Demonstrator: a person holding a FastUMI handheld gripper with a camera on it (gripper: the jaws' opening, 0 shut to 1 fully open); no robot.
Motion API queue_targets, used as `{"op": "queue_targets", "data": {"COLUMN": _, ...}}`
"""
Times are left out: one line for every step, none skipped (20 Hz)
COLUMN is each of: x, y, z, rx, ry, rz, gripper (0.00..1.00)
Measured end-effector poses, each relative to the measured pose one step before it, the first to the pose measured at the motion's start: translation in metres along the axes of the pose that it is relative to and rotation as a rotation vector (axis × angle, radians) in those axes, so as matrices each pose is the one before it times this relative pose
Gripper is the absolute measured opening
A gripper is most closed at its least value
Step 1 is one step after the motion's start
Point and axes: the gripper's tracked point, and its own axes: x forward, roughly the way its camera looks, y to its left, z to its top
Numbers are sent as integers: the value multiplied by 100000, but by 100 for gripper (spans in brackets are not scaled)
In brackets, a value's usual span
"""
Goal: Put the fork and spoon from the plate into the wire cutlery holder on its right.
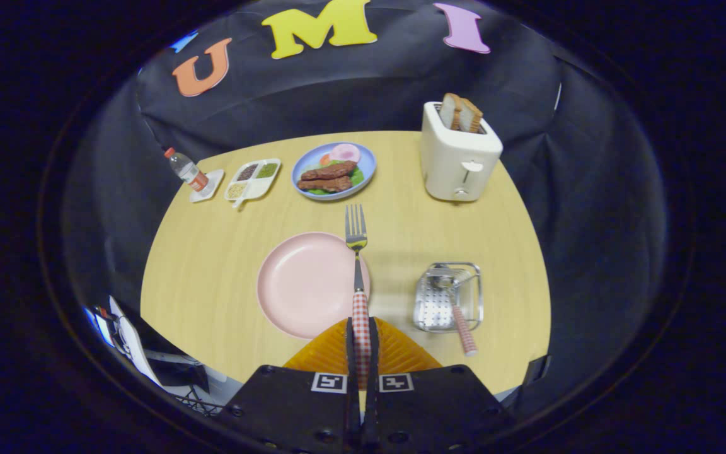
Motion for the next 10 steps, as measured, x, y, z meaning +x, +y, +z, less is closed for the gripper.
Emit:
{"op": "queue_targets", "data": {"x": -538, "y": -1080, "z": -100, "rx": 1225, "ry": 1223, "rz": -527, "gripper": 4}}
{"op": "queue_targets", "data": {"x": -407, "y": -1275, "z": -369, "rx": 1957, "ry": 2815, "rz": -768, "gripper": 4}}
{"op": "queue_targets", "data": {"x": -183, "y": -1109, "z": -629, "rx": 1868, "ry": 3742, "rz": -625, "gripper": 4}}
{"op": "queue_targets", "data": {"x": -172, "y": -918, "z": -523, "rx": 2154, "ry": 2736, "rz": -538, "gripper": 4}}
{"op": "queue_targets", "data": {"x": -30, "y": -904, "z": -500, "rx": 2027, "ry": 3470, "rz": -1011, "gripper": 4}}
{"op": "queue_targets", "data": {"x": 59, "y": -643, "z": -426, "rx": 993, "ry": 2614, "rz": -790, "gripper": 3}}
{"op": "queue_targets", "data": {"x": 88, "y": -539, "z": -324, "rx": 1112, "ry": 3103, "rz": -238, "gripper": 4}}
{"op": "queue_targets", "data": {"x": 96, "y": -257, "z": -377, "rx": 807, "ry": 2533, "rz": -81, "gripper": 4}}
{"op": "queue_targets", "data": {"x": 167, "y": -224, "z": -336, "rx": 583, "ry": 3213, "rz": 9, "gripper": 3}}
{"op": "queue_targets", "data": {"x": 217, "y": -23, "z": -218, "rx": 740, "ry": 3612, "rz": 446, "gripper": 3}}
